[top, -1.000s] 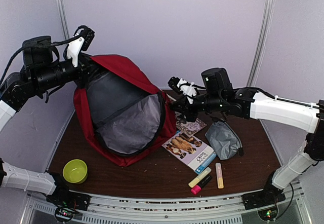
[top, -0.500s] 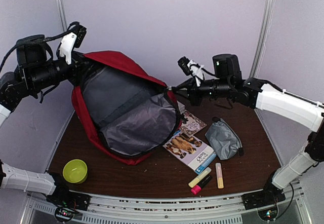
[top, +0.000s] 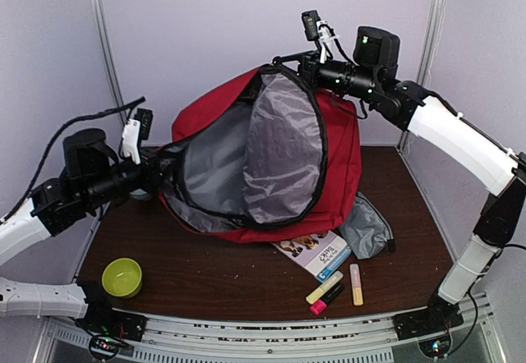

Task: Pack the student bag
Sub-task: Put down the book in the student bag, then pick up the largest pocket of the bag from the student bag.

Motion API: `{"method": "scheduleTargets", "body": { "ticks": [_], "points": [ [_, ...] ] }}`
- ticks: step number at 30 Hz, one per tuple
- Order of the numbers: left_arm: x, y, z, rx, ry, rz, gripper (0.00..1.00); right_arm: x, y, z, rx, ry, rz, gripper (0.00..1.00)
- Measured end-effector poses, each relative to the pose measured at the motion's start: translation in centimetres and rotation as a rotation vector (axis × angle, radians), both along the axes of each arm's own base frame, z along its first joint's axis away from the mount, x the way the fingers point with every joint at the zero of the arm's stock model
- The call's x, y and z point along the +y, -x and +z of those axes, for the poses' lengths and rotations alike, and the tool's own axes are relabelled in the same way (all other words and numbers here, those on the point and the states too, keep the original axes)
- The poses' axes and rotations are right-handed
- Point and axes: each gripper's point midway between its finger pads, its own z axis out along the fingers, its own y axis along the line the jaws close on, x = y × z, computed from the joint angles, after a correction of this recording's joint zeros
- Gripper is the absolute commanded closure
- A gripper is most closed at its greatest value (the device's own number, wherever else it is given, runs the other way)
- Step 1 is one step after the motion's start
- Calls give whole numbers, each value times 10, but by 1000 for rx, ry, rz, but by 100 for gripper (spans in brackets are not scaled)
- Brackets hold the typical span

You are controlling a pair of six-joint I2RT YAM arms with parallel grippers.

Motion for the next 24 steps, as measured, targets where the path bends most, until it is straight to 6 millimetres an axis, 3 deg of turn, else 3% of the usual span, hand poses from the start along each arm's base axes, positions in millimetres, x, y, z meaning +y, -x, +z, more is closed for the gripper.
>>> {"method": "scheduleTargets", "body": {
  "ticks": [4,7,9,12,14,15,17,22,24],
  "points": [
    [-16,-1,-72,155,52,15,100,31,-26,-45,93,12,14,100],
    [-8,-1,-112,236,130,87,100,62,-43,-103,188,65,26,98],
    [3,0,-140,303,163,160,100,78,-46,-136,241,100,40,83],
    [18,2,-163,366,219,264,96,97,-44,-180,323,146,62,61],
    [26,2,-169,391,268,326,95,101,-42,-194,352,174,64,53],
    [31,3,-173,407,290,361,100,101,-39,-197,355,190,63,50],
    [43,4,-184,442,315,429,100,98,-38,-198,357,205,48,43],
    [67,13,-208,490,327,540,100,63,-18,-213,379,296,1,3],
    [72,14,-210,496,334,564,100,54,-1,-216,377,326,0,0]
  ]
}}
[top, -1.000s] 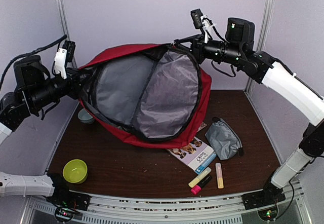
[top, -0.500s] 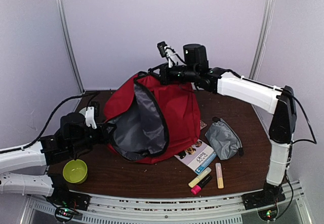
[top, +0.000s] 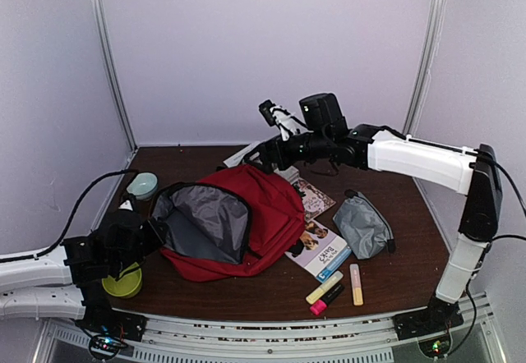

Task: Pack the student bag
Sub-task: Pick up the largest pocket of the bag from the student bag.

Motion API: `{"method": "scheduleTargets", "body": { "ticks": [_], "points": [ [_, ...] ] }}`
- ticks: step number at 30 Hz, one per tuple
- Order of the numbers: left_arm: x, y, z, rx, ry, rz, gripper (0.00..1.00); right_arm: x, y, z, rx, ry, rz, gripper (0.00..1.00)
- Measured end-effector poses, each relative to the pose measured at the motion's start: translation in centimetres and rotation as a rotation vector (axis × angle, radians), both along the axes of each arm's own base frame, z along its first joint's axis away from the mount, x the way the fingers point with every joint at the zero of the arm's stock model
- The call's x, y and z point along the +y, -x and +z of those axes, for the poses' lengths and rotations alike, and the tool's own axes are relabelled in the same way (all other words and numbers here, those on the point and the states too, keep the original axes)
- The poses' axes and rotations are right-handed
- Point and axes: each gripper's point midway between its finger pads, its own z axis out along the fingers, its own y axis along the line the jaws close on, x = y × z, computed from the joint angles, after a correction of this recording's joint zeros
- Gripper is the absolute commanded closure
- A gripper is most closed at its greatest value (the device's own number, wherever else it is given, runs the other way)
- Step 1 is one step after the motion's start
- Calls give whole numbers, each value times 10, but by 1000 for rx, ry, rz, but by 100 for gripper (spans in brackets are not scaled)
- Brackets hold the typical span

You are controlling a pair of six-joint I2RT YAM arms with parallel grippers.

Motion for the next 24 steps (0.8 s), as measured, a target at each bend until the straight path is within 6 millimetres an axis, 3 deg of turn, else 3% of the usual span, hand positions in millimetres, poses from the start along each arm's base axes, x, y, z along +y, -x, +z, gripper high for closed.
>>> {"method": "scheduleTargets", "body": {
  "ticks": [3,6,9,14,16,17,20,21,24],
  "points": [
    [2,0,-2,6,12,21,100,12,39,-8,8,20,71,0],
    [3,2,-7,19,28,33,100,34,60,-31,64,44,107,0],
    [2,3,-8,24,36,36,100,43,58,-71,141,93,84,1],
    [2,4,-9,26,44,43,100,38,41,-157,276,251,13,4],
    [3,4,-10,26,44,49,100,38,40,-179,313,294,11,16],
    [3,4,-11,27,44,51,100,38,43,-187,331,307,20,31],
    [4,4,-10,26,47,55,100,43,58,-193,387,302,82,88],
    [5,5,-9,24,49,56,100,46,62,-191,399,289,102,100],
    [6,6,-6,12,63,55,100,52,66,-176,410,243,141,100]
  ]
}}
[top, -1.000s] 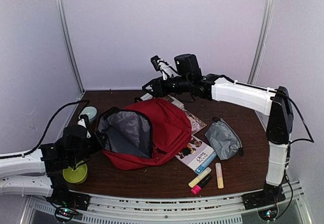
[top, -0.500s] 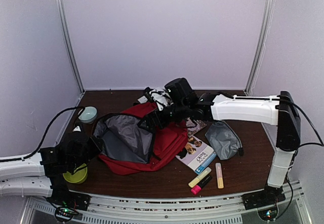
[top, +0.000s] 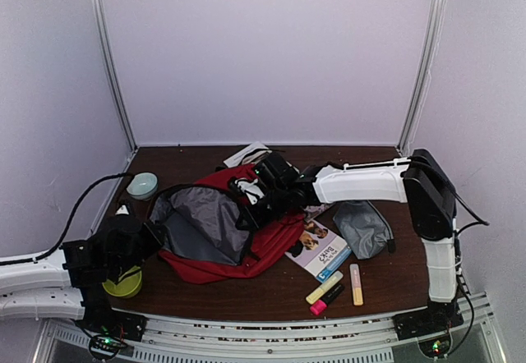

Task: Pack the student bag
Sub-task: Pick up the largest pocket of the bag from the student bag, then pass from the right arm to the left

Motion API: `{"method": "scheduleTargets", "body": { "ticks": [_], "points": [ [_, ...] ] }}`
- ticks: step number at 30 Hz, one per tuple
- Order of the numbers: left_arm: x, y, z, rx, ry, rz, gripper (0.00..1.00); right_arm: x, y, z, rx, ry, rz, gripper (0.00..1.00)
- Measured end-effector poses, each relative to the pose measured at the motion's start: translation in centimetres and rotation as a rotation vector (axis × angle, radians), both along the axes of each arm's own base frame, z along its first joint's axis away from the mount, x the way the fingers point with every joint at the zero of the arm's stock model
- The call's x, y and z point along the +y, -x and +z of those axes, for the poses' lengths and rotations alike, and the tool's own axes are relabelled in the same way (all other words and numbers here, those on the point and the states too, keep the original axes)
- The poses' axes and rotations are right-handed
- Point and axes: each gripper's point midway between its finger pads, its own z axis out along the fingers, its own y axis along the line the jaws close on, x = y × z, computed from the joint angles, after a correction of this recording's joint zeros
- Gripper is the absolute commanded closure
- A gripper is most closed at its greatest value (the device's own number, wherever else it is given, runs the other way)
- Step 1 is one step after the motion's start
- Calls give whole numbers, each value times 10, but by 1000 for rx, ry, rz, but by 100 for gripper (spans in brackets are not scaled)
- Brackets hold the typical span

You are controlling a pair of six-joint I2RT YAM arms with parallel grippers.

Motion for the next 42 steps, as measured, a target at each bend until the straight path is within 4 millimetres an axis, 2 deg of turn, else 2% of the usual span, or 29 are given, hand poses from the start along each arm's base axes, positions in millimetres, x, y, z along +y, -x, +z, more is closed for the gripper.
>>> {"method": "scheduleTargets", "body": {
  "ticks": [2,3,4,5,6,7,8,9,11,14,16,18,20,22,25,27,30,33,38,40,42],
  "points": [
    [0,1,1,-22,16,-10,100,1,2,18,-3,-37,13,100],
    [-1,3,0,-38,21,-25,93,0,2,31,-12,-60,18,100],
    [-1,4,-2,-52,16,-46,72,-2,-1,48,-26,-88,19,100],
    [-3,6,-2,-67,4,-75,46,-4,-4,63,-42,-109,19,100],
    [-6,7,-1,-83,-17,-104,28,-7,-10,86,-74,-140,19,100],
    [-9,8,3,-101,-36,-140,19,-11,-15,110,-111,-171,20,100],
    [-13,10,10,-126,-61,-181,15,-15,-19,133,-153,-196,25,100],
    [-17,11,20,-155,-97,-227,13,-20,-21,164,-219,-227,45,100],
    [-26,14,49,-227,-145,-312,11,-32,-21,208,-332,-261,80,100],
    [-38,25,115,-409,-193,-448,16,-46,-4,251,-464,-272,182,100],
    [-42,38,163,-556,-229,-531,15,-51,9,263,-522,-261,269,100],
    [-44,52,209,-696,-285,-605,11,-55,19,264,-555,-243,351,100],
    [-51,64,230,-770,-355,-696,7,-59,28,258,-565,-218,423,100],
    [-66,77,253,-847,-438,-831,3,-62,36,250,-555,-191,490,100],
    [-80,86,267,-916,-524,-944,2,-63,43,238,-544,-166,562,100],
    [-84,84,269,-926,-588,-977,2,-65,49,232,-529,-154,596,100],
    [-96,69,262,-905,-724,-1014,2,-68,55,228,-521,-149,628,100],
    [-115,50,232,-841,-860,-1097,2,-68,56,224,-514,-151,635,100],
    [-154,27,155,-685,-1007,-1335,2,-70,59,215,-494,-146,634,100],
    [-159,15,140,-651,-1058,-1343,3,-70,60,215,-494,-152,634,100],
    [-159,-3,137,-640,-1093,-1294,16,-72,62,216,-495,-158,634,100]
  ]
}}
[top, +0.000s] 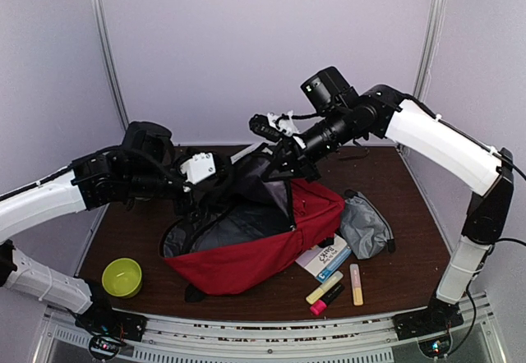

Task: Pack the student bag
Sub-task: Pass from the right arm to the left

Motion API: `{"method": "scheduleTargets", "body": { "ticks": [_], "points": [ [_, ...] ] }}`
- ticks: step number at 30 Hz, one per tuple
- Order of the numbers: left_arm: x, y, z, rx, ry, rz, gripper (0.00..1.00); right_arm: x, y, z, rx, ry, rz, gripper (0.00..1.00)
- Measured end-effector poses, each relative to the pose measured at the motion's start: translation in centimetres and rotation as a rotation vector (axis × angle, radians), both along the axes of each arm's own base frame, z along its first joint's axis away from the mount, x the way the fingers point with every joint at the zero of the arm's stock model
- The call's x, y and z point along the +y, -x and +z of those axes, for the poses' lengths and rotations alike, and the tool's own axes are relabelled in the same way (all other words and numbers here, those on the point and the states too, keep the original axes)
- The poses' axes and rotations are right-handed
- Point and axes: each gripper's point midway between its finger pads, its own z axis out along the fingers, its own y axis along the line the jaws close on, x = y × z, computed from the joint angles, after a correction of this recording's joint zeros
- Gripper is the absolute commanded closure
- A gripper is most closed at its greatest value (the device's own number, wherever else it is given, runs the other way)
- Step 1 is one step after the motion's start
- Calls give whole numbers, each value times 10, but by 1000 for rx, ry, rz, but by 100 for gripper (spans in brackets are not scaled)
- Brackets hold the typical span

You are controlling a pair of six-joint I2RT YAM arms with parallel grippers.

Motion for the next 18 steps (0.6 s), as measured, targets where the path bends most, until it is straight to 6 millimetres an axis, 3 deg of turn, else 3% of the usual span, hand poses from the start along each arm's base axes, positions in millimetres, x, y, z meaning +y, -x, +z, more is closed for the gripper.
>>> {"method": "scheduleTargets", "body": {
  "ticks": [4,5,7,13,16,18],
  "points": [
    [18,-50,18,-79,76,156,42,-4,6,3,4,-27,1,100],
    [23,-59,22,-105,91,181,58,-5,8,4,7,-35,0,100],
    [23,-66,23,-119,111,196,100,-7,10,4,12,-46,-5,100],
    [17,-66,17,-108,130,184,100,-6,1,3,30,-77,-69,100],
    [32,-68,39,-150,163,258,100,-5,-23,19,32,-133,-169,100],
    [45,-65,66,-189,193,304,100,-8,-46,42,40,-205,-258,100]
  ]
}}
